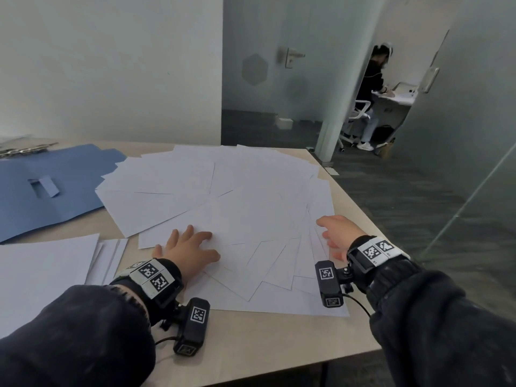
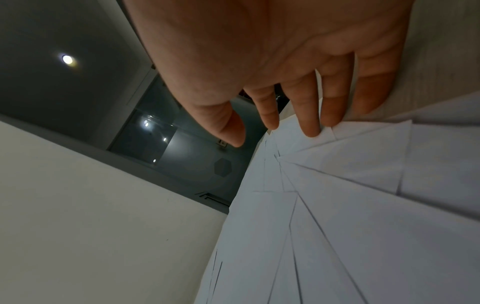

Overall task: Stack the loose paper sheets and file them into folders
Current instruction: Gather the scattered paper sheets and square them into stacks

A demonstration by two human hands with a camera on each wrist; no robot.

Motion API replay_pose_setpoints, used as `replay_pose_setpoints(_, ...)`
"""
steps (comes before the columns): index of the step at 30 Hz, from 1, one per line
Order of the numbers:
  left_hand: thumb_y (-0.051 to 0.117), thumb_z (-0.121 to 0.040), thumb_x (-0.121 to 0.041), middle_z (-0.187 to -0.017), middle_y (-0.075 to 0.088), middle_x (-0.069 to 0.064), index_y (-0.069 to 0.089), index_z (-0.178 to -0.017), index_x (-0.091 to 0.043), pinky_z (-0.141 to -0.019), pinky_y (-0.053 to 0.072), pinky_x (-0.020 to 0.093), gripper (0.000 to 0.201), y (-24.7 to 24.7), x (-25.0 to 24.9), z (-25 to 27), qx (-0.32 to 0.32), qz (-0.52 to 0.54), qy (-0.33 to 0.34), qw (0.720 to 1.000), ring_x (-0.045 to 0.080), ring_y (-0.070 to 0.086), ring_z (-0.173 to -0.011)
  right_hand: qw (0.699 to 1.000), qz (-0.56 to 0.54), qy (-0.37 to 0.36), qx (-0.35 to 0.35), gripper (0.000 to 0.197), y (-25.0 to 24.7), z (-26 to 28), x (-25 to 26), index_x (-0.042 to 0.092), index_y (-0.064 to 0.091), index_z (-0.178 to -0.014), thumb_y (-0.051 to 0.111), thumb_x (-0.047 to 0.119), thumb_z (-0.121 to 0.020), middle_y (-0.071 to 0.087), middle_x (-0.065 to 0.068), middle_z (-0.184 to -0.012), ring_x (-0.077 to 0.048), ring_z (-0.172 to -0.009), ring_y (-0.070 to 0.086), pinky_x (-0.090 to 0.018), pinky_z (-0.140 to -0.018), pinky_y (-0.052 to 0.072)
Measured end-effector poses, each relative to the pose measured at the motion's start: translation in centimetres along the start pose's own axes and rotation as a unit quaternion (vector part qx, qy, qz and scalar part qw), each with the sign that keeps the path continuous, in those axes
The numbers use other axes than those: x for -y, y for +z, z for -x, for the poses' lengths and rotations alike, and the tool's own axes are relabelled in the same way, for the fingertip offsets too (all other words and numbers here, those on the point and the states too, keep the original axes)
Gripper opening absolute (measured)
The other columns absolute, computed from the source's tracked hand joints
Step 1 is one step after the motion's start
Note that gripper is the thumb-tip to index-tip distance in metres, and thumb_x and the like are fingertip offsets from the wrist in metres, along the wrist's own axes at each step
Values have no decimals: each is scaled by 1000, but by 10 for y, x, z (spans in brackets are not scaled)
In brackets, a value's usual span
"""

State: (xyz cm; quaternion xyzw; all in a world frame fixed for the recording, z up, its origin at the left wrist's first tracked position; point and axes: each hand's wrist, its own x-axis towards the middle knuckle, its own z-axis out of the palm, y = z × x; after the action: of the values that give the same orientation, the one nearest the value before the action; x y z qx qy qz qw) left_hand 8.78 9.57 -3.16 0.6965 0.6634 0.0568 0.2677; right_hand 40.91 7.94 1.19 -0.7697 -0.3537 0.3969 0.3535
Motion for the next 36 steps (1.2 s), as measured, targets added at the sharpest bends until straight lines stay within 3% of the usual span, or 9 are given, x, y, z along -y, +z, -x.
replay_pose_setpoints(3,55,-90,-54,-170,1,-10,31,-150,-50,-123,-5,56,65,1,0,-2,0,2,-1,1000,19,-11,-156,999,12,32,7,18,-1,-2,4,16,56,-110,50,29,-100,49,-25,-145,-23,-93,39,-32,-69,33)
replay_pose_setpoints(7,56,-89,-54,-170,0,-10,31,-149,-50,-123,-6,55,66,3,1,-3,-2,10,-4,1000,19,-12,-156,999,6,50,-10,31,3,-9,7,12,52,-119,52,35,-97,66,-12,-114,-22,-84,43,-36,-76,36)
replay_pose_setpoints(10,56,-89,-54,-170,1,-10,32,-149,-50,-123,-6,55,65,3,1,-3,-6,8,-3,1000,19,-11,-156,998,10,59,-20,37,4,-11,12,13,49,-119,53,40,-95,67,-15,-118,-25,-86,53,-37,-76,41)
replay_pose_setpoints(16,57,-89,-55,-170,1,-10,31,-149,-49,-123,-5,56,66,4,1,-5,-7,6,-2,1000,21,-11,-157,996,6,86,-17,41,2,-14,17,11,49,-120,56,41,-93,69,-11,-110,-22,-74,49,-28,-58,37)
replay_pose_setpoints(20,57,-88,-56,-170,2,-10,31,-149,-50,-123,-4,56,66,5,2,-5,-10,2,-2,1000,20,-10,-157,995,10,94,-23,40,2,-18,20,12,49,-118,57,41,-91,71,-13,-103,-23,-69,53,-32,-62,41)
replay_pose_setpoints(22,57,-89,-56,-170,2,-10,31,-149,-50,-123,-4,56,66,5,3,-5,-10,1,-1,1000,20,-10,-157,995,4,97,-22,36,3,-18,21,13,50,-113,57,40,-91,70,-15,-106,-22,-63,53,-32,-62,41)
replay_pose_setpoints(26,57,-87,-57,-170,2,-11,32,-148,-50,-123,-4,56,67,5,3,-7,-13,0,-1,1000,20,-10,-157,995,-15,99,-17,26,4,-19,23,15,53,-103,58,38,-93,64,-11,-122,-16,-58,53,-22,-43,36)
replay_pose_setpoints(29,57,-87,-57,-170,2,-11,31,-148,-50,-123,-4,56,67,5,2,-6,-12,1,-1,1000,20,-10,-157,995,-43,87,-2,41,7,-22,19,13,52,-127,58,36,-93,64,-11,-117,-18,-61,58,-26,-51,44)
replay_pose_setpoints(36,56,-89,-57,-170,1,-10,30,-149,-49,-123,-5,56,67,4,1,-5,-7,4,0,1000,21,-12,-156,983,-158,96,21,32,12,-28,8,10,52,-119,58,31,-96,63,-17,-97,-31,-81,63,-44,-86,54)
